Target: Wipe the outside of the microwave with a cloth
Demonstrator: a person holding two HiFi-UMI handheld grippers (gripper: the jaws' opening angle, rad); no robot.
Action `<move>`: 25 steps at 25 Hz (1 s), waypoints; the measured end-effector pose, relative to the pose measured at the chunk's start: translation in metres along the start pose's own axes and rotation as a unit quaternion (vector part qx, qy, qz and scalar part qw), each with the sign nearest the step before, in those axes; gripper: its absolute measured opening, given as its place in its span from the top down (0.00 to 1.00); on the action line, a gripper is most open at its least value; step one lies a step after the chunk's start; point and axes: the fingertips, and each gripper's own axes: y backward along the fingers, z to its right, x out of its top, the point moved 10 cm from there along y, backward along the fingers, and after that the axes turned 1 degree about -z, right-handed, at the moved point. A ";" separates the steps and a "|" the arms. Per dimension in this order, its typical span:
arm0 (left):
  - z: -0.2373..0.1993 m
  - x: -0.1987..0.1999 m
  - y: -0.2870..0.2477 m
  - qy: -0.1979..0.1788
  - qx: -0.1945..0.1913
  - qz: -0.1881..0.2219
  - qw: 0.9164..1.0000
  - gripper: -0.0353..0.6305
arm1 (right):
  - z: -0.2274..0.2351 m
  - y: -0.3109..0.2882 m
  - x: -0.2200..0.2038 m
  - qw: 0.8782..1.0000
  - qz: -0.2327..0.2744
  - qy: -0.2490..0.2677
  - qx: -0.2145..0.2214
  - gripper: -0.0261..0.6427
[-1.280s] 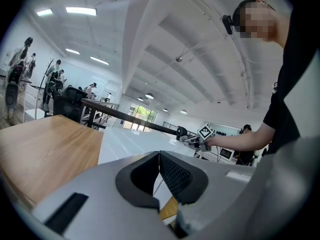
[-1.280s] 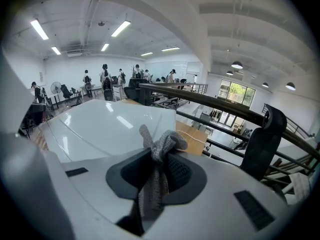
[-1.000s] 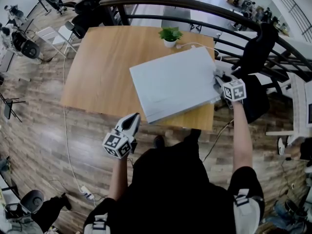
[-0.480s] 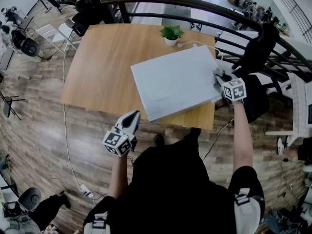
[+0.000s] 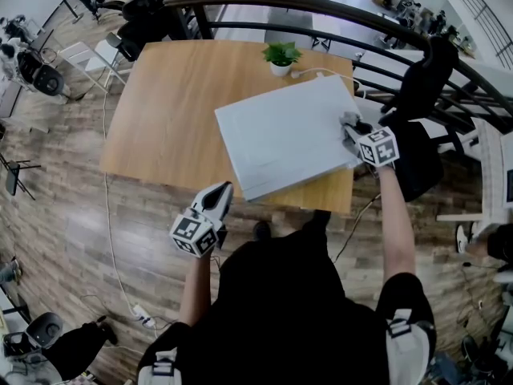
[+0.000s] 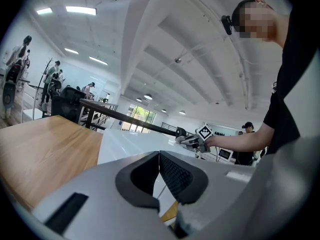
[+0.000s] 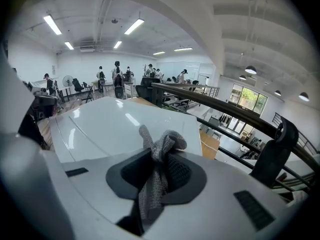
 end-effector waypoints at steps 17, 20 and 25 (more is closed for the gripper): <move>-0.005 -0.001 0.005 0.001 0.009 0.003 1.000 0.94 | -0.044 -0.031 0.029 0.997 -0.009 0.038 0.068 0.87; -0.005 -0.002 0.005 0.000 0.010 0.004 1.000 0.94 | -0.052 -0.034 0.035 0.996 -0.004 0.045 0.075 0.87; -0.004 -0.002 0.006 0.002 0.011 0.005 1.000 0.94 | -0.065 -0.039 0.040 0.994 -0.006 0.056 0.091 0.87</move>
